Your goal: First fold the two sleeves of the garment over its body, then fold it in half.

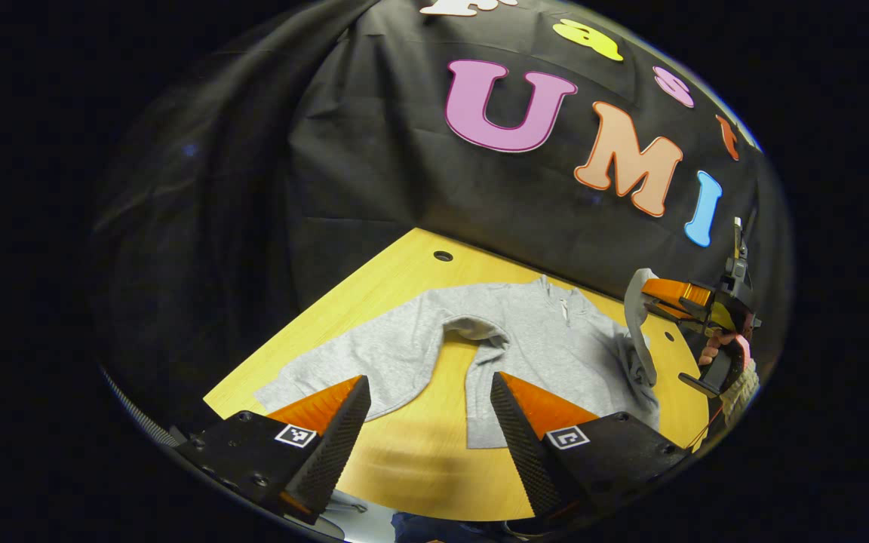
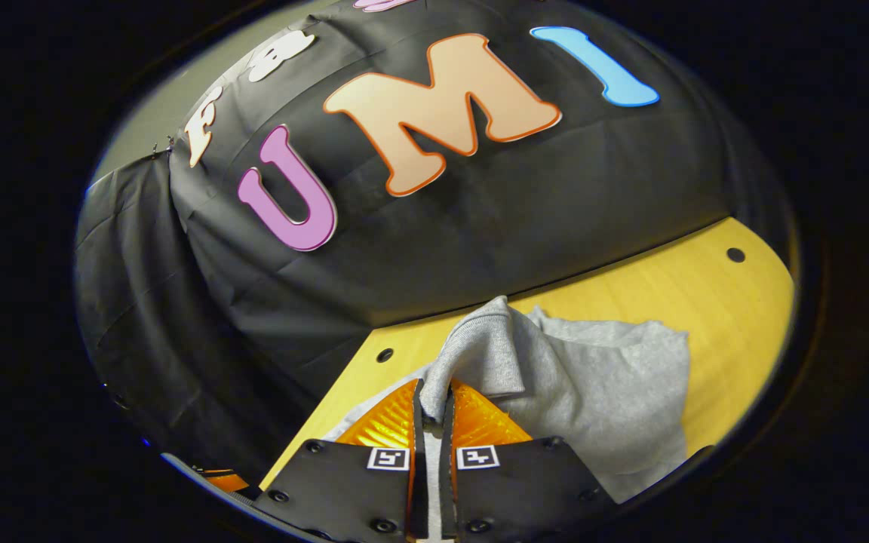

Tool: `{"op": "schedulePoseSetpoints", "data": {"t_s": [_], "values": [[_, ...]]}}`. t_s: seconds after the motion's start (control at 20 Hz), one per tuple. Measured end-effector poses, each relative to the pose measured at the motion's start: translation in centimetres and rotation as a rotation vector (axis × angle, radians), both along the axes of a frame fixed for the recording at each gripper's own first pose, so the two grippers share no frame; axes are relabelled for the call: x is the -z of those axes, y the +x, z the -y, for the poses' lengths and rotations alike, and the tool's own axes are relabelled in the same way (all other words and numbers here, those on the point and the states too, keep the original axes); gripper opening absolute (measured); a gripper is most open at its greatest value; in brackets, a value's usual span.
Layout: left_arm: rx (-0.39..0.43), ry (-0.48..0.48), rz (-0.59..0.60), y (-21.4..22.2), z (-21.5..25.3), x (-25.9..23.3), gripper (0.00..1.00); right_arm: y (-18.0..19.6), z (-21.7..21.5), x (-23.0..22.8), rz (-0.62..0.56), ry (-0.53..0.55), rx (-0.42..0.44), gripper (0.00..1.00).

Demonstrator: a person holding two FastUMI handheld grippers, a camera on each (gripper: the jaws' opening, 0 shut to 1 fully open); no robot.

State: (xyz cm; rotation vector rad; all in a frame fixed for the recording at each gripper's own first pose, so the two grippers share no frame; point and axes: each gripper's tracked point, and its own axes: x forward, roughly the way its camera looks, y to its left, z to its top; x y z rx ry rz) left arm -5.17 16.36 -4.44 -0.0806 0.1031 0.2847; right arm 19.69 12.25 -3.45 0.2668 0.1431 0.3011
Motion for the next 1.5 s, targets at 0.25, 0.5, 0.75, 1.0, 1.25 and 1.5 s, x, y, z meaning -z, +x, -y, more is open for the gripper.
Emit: {"op": "schedulePoseSetpoints", "data": {"t_s": [0.25, 0.5, 0.75, 1.0, 1.25, 1.5], "values": [[-0.089, -0.039, -0.015, -0.7, -4.8, 1.5, 0.94, 2.0, -8.1, 2.4, -0.046, 0.047, -0.192, 0.08], [-0.200, -0.068, -0.041, -0.9, -10.6, 4.1, 0.94, 4.3, -11.1, 7.5, -0.126, -0.002, -0.228, 0.12], [-0.259, -0.103, -0.092, 0.1, -14.0, 7.4, 0.95, 5.7, -10.8, 10.8, -0.181, -0.038, -0.211, 0.28], [-0.272, -0.121, -0.164, 0.9, -14.9, 10.6, 0.95, 5.9, -10.3, 10.1, -0.131, -0.081, -0.192, 0.98], [-0.300, -0.141, -0.181, 1.0, -15.3, 12.1, 0.95, 4.8, -9.4, 9.1, -0.090, -0.145, -0.171, 0.98], [-0.351, -0.070, -0.200, 0.6, -16.3, 12.1, 0.76, 2.4, -8.0, 7.5, -0.050, -0.200, -0.155, 0.98]]}}
